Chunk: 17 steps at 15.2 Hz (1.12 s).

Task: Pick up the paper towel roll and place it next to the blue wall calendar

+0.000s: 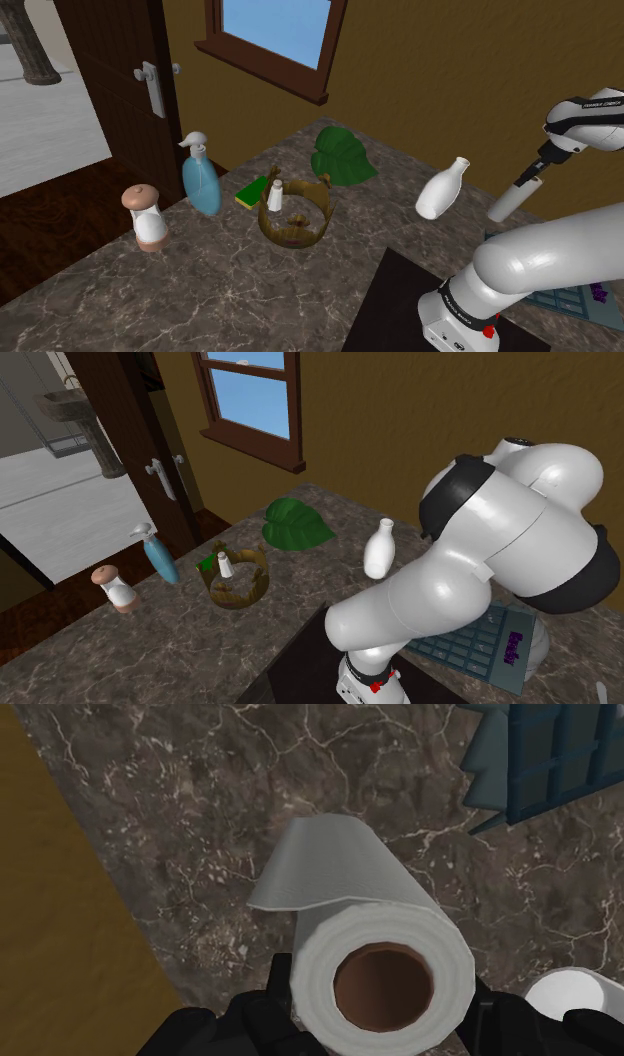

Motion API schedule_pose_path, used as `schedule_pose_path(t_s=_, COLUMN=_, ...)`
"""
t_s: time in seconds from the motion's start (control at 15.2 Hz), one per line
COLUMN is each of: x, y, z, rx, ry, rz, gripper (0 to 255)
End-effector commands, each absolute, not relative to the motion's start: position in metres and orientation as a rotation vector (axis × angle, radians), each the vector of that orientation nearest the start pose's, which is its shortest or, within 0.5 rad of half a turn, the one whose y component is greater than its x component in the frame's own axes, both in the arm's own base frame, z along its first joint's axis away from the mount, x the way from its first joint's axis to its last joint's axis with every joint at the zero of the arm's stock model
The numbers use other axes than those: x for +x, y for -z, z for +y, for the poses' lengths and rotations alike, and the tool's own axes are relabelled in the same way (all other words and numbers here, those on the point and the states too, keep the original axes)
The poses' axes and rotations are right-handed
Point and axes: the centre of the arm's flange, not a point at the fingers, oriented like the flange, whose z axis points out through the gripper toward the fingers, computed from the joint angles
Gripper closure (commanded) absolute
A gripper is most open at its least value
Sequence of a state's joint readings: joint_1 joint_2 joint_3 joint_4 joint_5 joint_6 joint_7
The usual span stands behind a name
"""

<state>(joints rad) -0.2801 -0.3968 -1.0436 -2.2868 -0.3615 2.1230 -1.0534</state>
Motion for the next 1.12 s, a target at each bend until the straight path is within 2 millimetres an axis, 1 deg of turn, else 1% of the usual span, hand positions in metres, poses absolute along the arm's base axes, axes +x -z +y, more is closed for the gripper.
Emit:
schedule_pose_path(t_s=0.0, x=0.084, y=-0.421, z=-0.480, rx=-3.196, ry=0.087, rz=0.099, gripper=255)
schedule_pose_path(t_s=0.07, x=0.084, y=-0.417, z=-0.480, rx=-3.196, ry=0.087, rz=0.099, gripper=255)
schedule_pose_path(t_s=0.59, x=0.084, y=-0.417, z=-0.480, rx=-3.196, ry=0.087, rz=0.099, gripper=255)
schedule_pose_path(t_s=0.66, x=0.084, y=-0.417, z=-0.480, rx=-3.196, ry=0.087, rz=0.099, gripper=0)
schedule_pose_path(t_s=0.99, x=0.084, y=-0.417, z=-0.480, rx=-3.196, ry=0.087, rz=0.099, gripper=0)
schedule_pose_path(t_s=1.06, x=0.083, y=-0.430, z=-0.479, rx=-3.196, ry=0.087, rz=0.099, gripper=0)
